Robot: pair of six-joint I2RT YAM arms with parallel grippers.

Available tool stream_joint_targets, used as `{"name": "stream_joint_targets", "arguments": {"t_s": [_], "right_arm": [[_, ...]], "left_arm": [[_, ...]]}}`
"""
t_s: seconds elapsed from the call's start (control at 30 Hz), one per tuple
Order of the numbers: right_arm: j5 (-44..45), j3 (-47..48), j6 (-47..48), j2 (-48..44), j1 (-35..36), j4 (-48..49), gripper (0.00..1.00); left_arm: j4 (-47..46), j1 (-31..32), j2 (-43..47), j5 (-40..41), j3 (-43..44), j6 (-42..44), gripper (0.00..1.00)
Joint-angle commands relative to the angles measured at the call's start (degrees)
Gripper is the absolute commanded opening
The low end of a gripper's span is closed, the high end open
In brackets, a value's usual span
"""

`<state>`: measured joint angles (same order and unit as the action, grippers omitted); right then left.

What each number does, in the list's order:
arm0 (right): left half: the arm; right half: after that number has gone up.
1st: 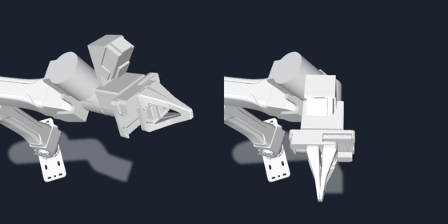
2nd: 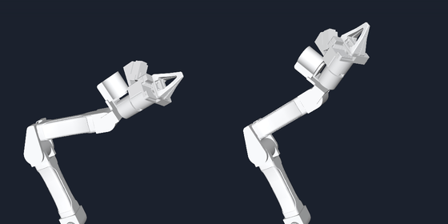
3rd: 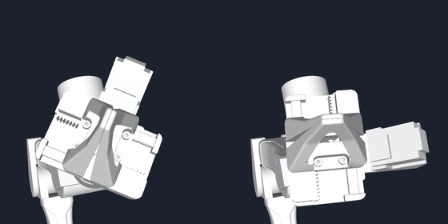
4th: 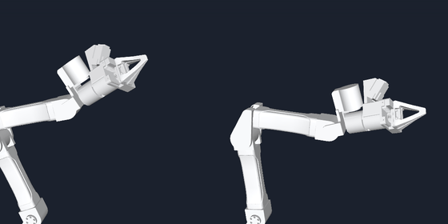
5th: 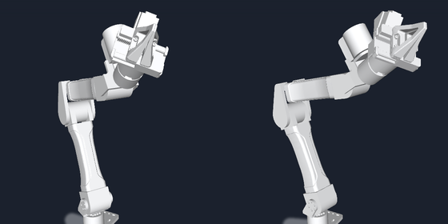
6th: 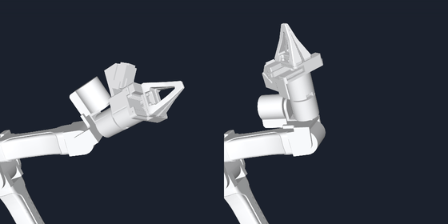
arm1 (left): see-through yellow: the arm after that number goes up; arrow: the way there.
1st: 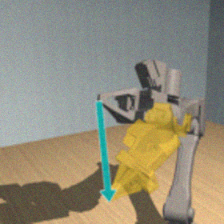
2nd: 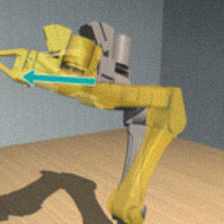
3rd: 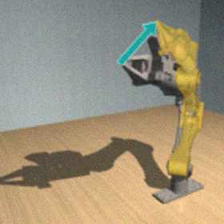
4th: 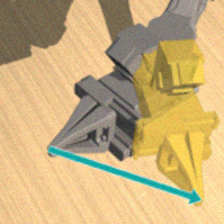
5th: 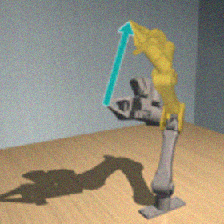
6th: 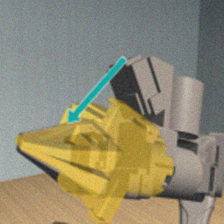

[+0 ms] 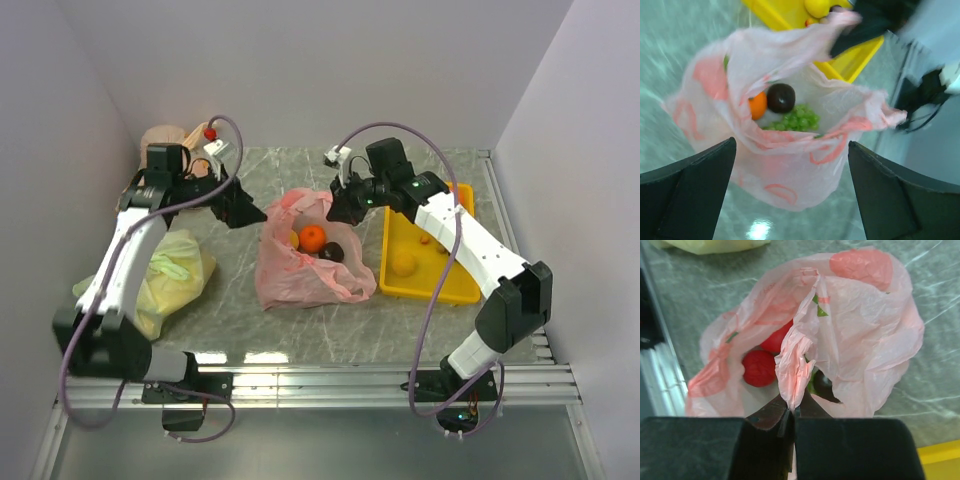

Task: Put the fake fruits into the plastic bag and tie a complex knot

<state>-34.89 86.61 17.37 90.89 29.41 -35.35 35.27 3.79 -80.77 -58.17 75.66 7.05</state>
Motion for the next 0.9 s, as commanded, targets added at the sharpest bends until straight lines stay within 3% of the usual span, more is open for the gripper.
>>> {"name": "stream_joint_targets", "arguments": {"t_s": [0.0, 0.03, 0.2, 0.4, 0.6, 0.87], "right_arm": [[-1.75, -0.74, -8.38, -1.43, -1.28, -0.33, 0.00], [-2.36, -0.56, -9.44, -0.98, -2.15, -0.33, 0.00], [-3.25, 0.14, -14.46, 2.09, -4.71, 0.90, 0.00], [-2.72, 0.31, -14.55, 3.50, -5.59, 1.69, 0.00], [-3.69, 0.75, -15.16, 4.38, -5.77, 1.69, 0.00], [-4.48, 0.93, -15.96, 4.65, -5.77, 2.13, 0.00]], "left_arm": [[8.56, 6.54, 8.50, 2.08, -0.42, 19.63, 0.99], [11.03, 9.10, 9.92, 3.75, -1.03, 26.37, 0.99], [7.46, 29.82, 15.20, 18.15, -8.76, 40.29, 0.88], [6.13, 41.97, 10.38, 22.75, -6.06, 49.62, 0.81], [8.23, 46.13, 5.47, 22.31, -3.51, 56.75, 0.69], [5.96, 49.73, 2.02, 24.07, -3.24, 63.26, 0.68]]}}
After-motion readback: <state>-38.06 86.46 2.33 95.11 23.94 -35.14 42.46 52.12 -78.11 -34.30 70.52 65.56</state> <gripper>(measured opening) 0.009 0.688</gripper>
